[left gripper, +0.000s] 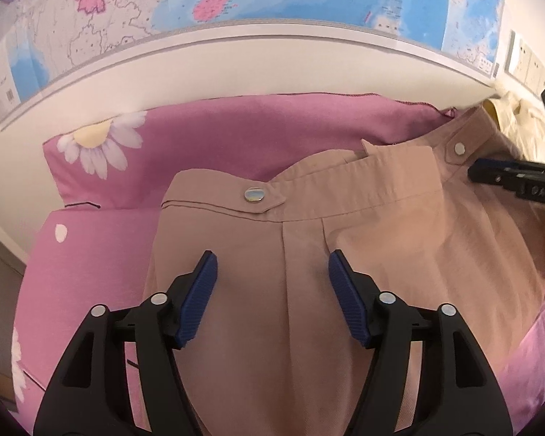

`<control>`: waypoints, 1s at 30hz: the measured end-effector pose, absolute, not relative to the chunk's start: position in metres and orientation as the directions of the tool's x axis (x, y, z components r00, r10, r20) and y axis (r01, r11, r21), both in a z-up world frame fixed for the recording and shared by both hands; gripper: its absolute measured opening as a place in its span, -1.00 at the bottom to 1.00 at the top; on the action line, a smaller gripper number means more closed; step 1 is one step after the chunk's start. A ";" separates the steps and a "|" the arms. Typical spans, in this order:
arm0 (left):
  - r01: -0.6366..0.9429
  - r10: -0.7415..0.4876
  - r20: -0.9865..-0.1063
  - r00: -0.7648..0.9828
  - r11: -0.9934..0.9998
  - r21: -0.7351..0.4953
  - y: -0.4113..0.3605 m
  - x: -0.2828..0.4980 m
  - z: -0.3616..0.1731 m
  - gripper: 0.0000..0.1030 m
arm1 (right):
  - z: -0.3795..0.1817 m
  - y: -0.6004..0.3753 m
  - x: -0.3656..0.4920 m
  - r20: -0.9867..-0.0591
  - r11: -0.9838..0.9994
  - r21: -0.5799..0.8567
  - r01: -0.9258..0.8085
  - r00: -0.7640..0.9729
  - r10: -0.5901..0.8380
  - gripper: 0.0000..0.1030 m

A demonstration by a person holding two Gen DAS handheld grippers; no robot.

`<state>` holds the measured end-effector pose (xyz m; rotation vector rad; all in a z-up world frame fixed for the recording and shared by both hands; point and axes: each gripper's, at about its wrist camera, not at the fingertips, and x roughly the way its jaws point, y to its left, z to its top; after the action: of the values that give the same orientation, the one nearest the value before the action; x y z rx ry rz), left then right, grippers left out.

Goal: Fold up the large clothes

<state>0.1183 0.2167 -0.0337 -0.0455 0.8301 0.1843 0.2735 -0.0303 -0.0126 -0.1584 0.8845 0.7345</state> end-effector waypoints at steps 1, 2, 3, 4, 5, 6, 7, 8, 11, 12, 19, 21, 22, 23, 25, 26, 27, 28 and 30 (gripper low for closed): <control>-0.183 0.157 -0.737 0.657 0.982 0.046 0.216 0.119 -0.033 0.25 | -0.010 -0.032 0.270 -0.745 0.745 0.165 -0.646 0.413 0.524 -0.25; -0.185 0.173 -0.733 0.658 0.981 0.065 0.214 0.117 -0.032 0.25 | -0.007 -0.035 0.266 -0.738 0.744 0.166 -0.648 0.418 0.529 -0.22; -0.182 0.178 -0.731 0.659 0.980 0.075 0.213 0.117 -0.032 0.27 | -0.003 -0.038 0.262 -0.733 0.739 0.170 -0.652 0.418 0.537 -0.20; -0.184 0.187 -0.729 0.658 0.979 0.084 0.212 0.117 -0.031 0.29 | -0.001 -0.040 0.258 -0.727 0.735 0.175 -0.655 0.417 0.546 -0.18; -0.187 0.196 -0.727 0.658 0.978 0.095 0.211 0.116 -0.030 0.29 | 0.002 -0.042 0.255 -0.721 0.732 0.178 -0.658 0.419 0.552 -0.16; -0.187 0.207 -0.725 0.657 0.976 0.110 0.209 0.115 -0.030 0.30 | 0.004 -0.044 0.251 -0.717 0.730 0.175 -0.661 0.423 0.555 -0.16; -0.188 0.212 -0.725 0.655 0.975 0.116 0.208 0.115 -0.030 0.32 | 0.006 -0.047 0.247 -0.713 0.726 0.174 -0.665 0.424 0.559 -0.16; -0.191 0.220 -0.723 0.654 0.974 0.124 0.208 0.114 -0.029 0.33 | 0.007 -0.049 0.244 -0.709 0.723 0.178 -0.668 0.422 0.564 -0.14; -0.186 0.222 -0.723 0.654 0.974 0.130 0.207 0.112 -0.029 0.33 | 0.006 -0.054 0.240 -0.711 0.726 0.179 -0.664 0.423 0.562 -0.13; -0.185 0.219 -0.724 0.654 0.974 0.128 0.207 0.112 -0.030 0.33 | 0.003 -0.055 0.238 -0.714 0.727 0.178 -0.663 0.421 0.559 -0.13; -0.200 0.209 -0.743 0.636 0.974 0.102 0.215 0.110 -0.037 0.50 | -0.017 -0.050 0.248 -0.745 0.746 0.160 -0.646 0.417 0.520 -0.13; -0.218 0.205 -0.757 0.620 0.972 0.085 0.224 0.111 -0.042 0.50 | -0.021 -0.045 0.254 -0.749 0.755 0.153 -0.638 0.424 0.509 -0.15; -0.225 0.206 -0.760 0.617 0.971 0.080 0.227 0.112 -0.043 0.52 | -0.022 -0.044 0.255 -0.750 0.757 0.152 -0.636 0.424 0.507 -0.15; -0.231 0.204 -0.763 0.613 0.970 0.074 0.230 0.111 -0.044 0.53 | -0.023 -0.041 0.256 -0.750 0.757 0.152 -0.635 0.424 0.507 -0.15; -0.238 0.209 -0.765 0.609 0.968 0.075 0.232 0.111 -0.045 0.55 | -0.023 -0.037 0.257 -0.750 0.761 0.143 -0.633 0.432 0.501 -0.15; -0.237 0.212 -0.767 0.606 0.968 0.080 0.232 0.112 -0.046 0.56 | -0.024 -0.035 0.259 -0.752 0.761 0.142 -0.633 0.431 0.499 -0.15; -0.235 0.222 -0.764 0.605 0.967 0.095 0.232 0.113 -0.047 0.56 | -0.024 -0.033 0.260 -0.753 0.762 0.138 -0.632 0.433 0.496 -0.15; -0.241 0.239 -0.760 0.605 0.964 0.111 0.232 0.115 -0.049 0.62 | -0.025 -0.031 0.261 -0.754 0.764 0.132 -0.631 0.437 0.491 -0.18; -0.248 0.240 -0.770 0.591 0.963 0.110 0.236 0.121 -0.055 0.65 | -0.027 -0.030 0.265 -0.760 0.771 0.136 -0.623 0.434 0.485 -0.20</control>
<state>0.1209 0.2363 -0.0550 -0.0092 0.8942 0.2838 0.2649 -0.0301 -0.0271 -0.1741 0.8839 0.6936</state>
